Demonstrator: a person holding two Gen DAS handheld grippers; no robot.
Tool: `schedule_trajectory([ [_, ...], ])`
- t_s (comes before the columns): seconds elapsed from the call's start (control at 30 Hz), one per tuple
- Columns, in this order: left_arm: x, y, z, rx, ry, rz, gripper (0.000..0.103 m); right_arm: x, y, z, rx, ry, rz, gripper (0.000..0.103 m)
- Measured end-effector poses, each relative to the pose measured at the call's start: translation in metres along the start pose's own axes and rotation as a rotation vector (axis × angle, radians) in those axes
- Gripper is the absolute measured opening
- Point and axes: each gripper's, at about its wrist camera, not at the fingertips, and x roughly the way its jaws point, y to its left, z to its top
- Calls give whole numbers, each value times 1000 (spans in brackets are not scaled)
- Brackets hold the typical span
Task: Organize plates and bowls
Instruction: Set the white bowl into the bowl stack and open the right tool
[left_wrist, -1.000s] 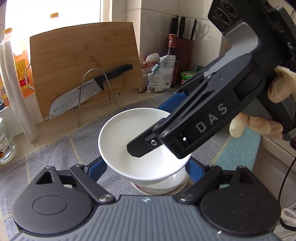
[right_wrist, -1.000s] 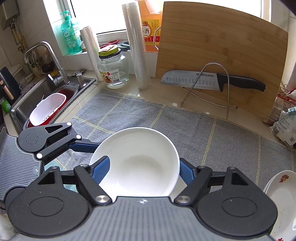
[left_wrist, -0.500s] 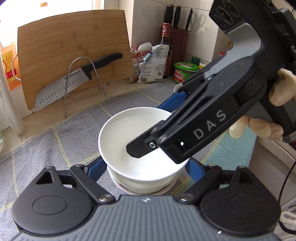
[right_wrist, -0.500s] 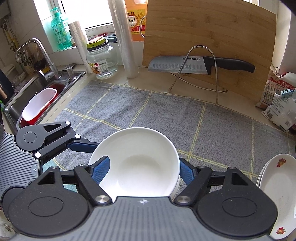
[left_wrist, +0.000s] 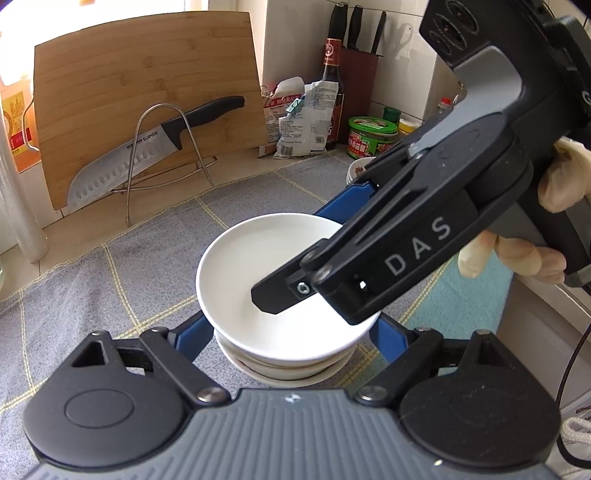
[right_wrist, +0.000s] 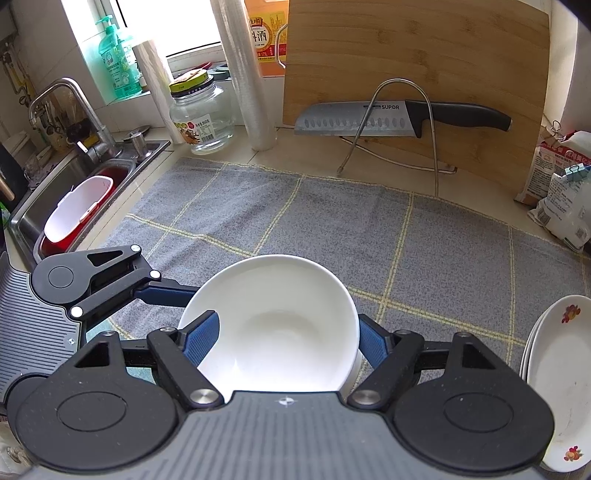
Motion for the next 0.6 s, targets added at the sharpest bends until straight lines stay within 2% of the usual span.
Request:
schedule_trajectory([
  [0.6,5,2,1,3,11,-8,90,5,-1,-2,13,7,-3,84],
])
